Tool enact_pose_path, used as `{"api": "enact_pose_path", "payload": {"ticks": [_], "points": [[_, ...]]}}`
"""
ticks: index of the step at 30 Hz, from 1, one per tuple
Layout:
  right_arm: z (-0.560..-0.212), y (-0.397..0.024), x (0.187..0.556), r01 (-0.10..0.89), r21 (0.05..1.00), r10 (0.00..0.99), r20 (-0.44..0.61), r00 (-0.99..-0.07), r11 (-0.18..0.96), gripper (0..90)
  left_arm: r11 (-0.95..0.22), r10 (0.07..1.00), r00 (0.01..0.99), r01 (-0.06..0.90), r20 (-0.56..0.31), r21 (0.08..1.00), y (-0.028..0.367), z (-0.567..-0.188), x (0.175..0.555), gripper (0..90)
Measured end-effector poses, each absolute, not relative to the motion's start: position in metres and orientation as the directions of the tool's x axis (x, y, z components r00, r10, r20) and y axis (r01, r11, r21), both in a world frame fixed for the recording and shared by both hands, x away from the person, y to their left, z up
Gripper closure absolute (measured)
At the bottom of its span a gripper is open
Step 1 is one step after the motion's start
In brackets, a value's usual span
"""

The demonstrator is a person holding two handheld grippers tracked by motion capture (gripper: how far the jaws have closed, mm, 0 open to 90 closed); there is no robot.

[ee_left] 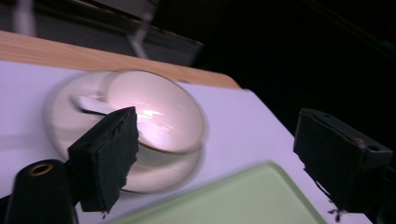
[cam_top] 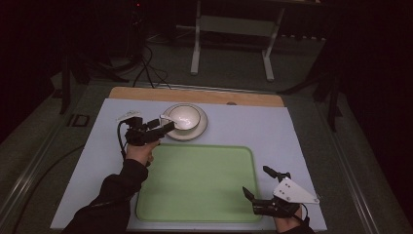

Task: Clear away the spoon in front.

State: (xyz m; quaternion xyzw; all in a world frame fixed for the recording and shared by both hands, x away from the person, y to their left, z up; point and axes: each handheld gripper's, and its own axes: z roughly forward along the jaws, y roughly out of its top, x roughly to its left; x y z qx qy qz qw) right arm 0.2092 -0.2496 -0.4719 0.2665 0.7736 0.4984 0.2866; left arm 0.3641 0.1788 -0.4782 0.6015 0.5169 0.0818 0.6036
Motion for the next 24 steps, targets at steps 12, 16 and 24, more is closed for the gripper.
{"api": "enact_pose_path", "payload": {"ticks": [12, 16, 24], "points": [[-0.473, -0.249, 0.210, 0.128, 0.923, 0.693, -0.175, -0.699, 0.362, 10.6, 0.522, 0.684, 0.203, 0.536, -0.701, 0.664, 0.189, -0.515, 0.395, 32.7], [-0.473, -0.250, 0.210, 0.133, 0.924, 0.694, -0.169, -0.700, 0.359, 10.6, 0.571, 0.649, 0.159, 0.544, -0.744, 0.615, 0.186, -0.526, 0.402, 36.8], [-0.471, -0.252, 0.209, 0.128, 0.927, 0.697, -0.168, -0.697, 0.352, 10.7, 0.648, 0.578, 0.118, 0.536, -0.808, 0.541, 0.181, -0.538, 0.414, 54.8]]}}
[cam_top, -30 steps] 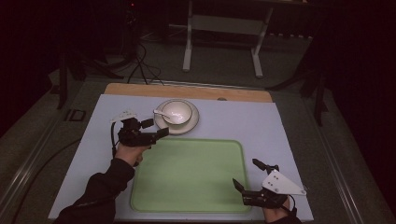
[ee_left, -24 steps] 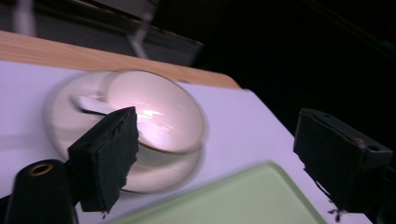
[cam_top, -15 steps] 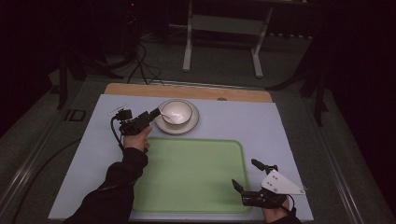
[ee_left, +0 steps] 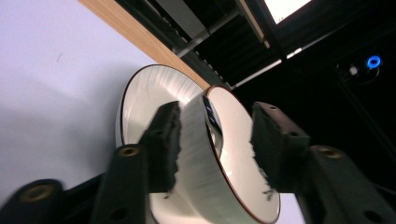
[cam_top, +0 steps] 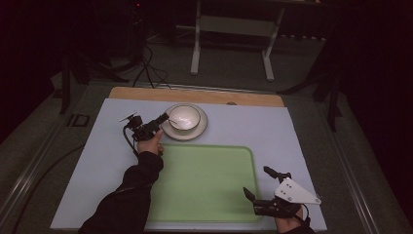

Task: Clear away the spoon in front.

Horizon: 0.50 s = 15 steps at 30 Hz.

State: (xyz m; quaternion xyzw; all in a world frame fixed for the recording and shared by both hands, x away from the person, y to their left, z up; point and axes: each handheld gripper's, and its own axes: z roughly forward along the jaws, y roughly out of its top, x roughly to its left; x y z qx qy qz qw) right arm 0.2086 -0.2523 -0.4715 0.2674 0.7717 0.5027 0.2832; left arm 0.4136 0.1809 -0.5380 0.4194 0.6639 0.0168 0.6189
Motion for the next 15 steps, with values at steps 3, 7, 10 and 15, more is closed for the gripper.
{"api": "enact_pose_path", "payload": {"ticks": [3, 7, 10, 15], "points": [[-0.4717, -0.2533, 0.2094, 0.130, 0.929, 0.698, -0.164, -0.697, 0.347, 10.6, 0.665, 0.564, 0.111, 0.526, -0.818, 0.530, 0.1800, -0.5390, 0.4162, 62.9], [-0.4717, -0.2529, 0.2092, 0.129, 0.928, 0.696, -0.164, -0.699, 0.349, 10.7, 0.682, 0.552, 0.095, 0.519, -0.828, 0.515, 0.1783, -0.5401, 0.4172, 77.5], [-0.4718, -0.2530, 0.2092, 0.129, 0.928, 0.696, -0.165, -0.699, 0.349, 10.7, 0.677, 0.548, 0.115, 0.521, -0.829, 0.520, 0.1779, -0.5398, 0.4168, 81.0], [-0.4720, -0.2527, 0.2095, 0.130, 0.928, 0.696, -0.163, -0.699, 0.348, 10.6, 0.658, 0.548, 0.165, 0.521, -0.820, 0.544, 0.1757, -0.5311, 0.4162, 84.6]]}}
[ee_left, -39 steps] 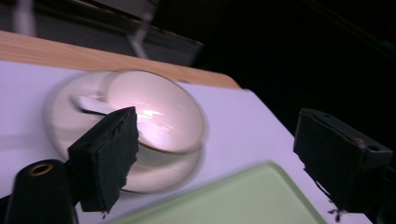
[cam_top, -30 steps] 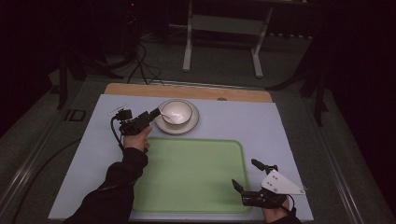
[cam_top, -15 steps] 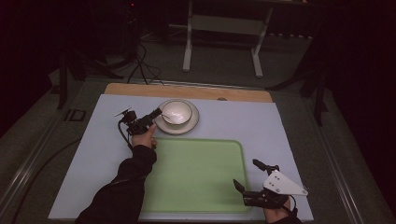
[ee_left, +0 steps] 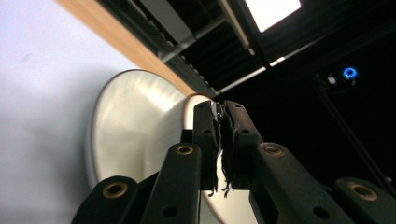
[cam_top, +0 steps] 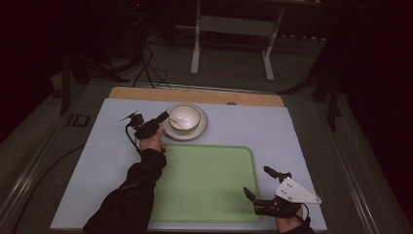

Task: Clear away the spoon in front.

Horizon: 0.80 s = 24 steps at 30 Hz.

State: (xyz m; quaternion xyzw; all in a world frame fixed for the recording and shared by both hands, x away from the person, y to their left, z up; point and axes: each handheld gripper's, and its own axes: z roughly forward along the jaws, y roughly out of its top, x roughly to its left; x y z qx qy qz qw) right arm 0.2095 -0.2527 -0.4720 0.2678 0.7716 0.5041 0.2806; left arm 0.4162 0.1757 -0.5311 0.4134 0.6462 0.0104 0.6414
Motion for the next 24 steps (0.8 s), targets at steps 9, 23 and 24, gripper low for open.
{"api": "enact_pose_path", "payload": {"ticks": [9, 23, 24], "points": [[-0.472, -0.253, 0.210, 0.131, 0.929, 0.698, -0.161, -0.698, 0.345, 10.7, 0.613, 0.581, 0.210, 0.524, -0.786, 0.592, 0.175, -0.516, 0.415, 85.1], [-0.472, -0.253, 0.210, 0.129, 0.930, 0.696, -0.162, -0.699, 0.345, 10.7, 0.486, 0.605, 0.358, 0.541, -0.711, 0.686, 0.173, -0.460, 0.402, 85.4], [-0.472, -0.253, 0.210, 0.128, 0.930, 0.697, -0.162, -0.699, 0.345, 10.7, 0.474, 0.605, 0.369, 0.545, -0.705, 0.692, 0.173, -0.456, 0.401, 85.4]]}}
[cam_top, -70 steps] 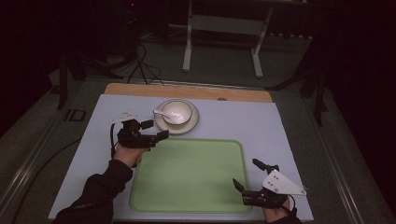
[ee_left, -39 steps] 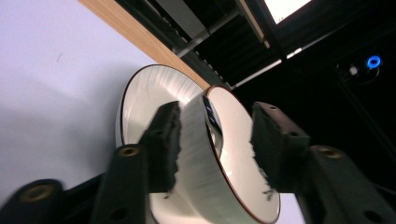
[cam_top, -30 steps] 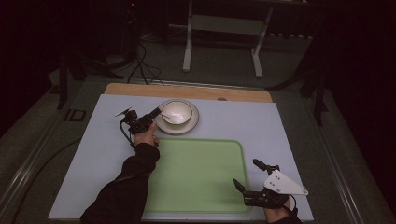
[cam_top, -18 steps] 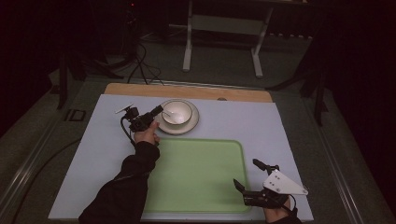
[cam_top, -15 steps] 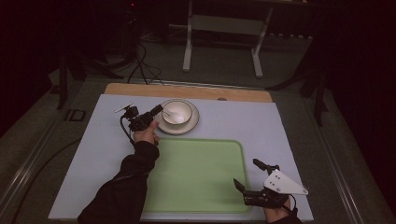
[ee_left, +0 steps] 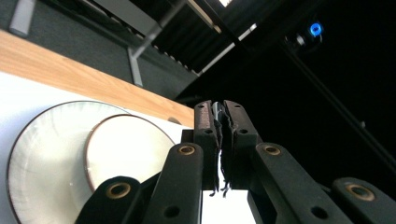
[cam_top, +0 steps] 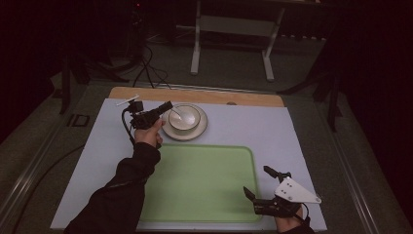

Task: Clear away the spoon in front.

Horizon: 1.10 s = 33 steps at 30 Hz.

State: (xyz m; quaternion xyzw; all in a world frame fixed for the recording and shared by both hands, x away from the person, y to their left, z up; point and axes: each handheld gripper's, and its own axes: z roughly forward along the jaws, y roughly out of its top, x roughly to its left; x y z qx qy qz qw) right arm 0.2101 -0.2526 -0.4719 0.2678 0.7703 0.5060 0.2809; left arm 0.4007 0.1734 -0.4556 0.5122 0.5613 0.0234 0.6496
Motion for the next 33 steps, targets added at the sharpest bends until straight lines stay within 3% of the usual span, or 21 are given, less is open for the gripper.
{"api": "enact_pose_path", "payload": {"ticks": [20, 33], "points": [[-0.473, -0.251, 0.211, 0.137, 0.928, 0.698, -0.157, -0.699, 0.346, 10.7, 0.180, 0.599, 0.551, 0.614, -0.581, 0.769, 0.177, -0.413, 0.372, 85.4], [-0.473, -0.251, 0.212, 0.140, 0.928, 0.697, -0.155, -0.700, 0.346, 10.7, -0.087, 0.485, 0.695, 0.643, -0.531, 0.761, 0.166, -0.410, 0.351, 85.4]]}}
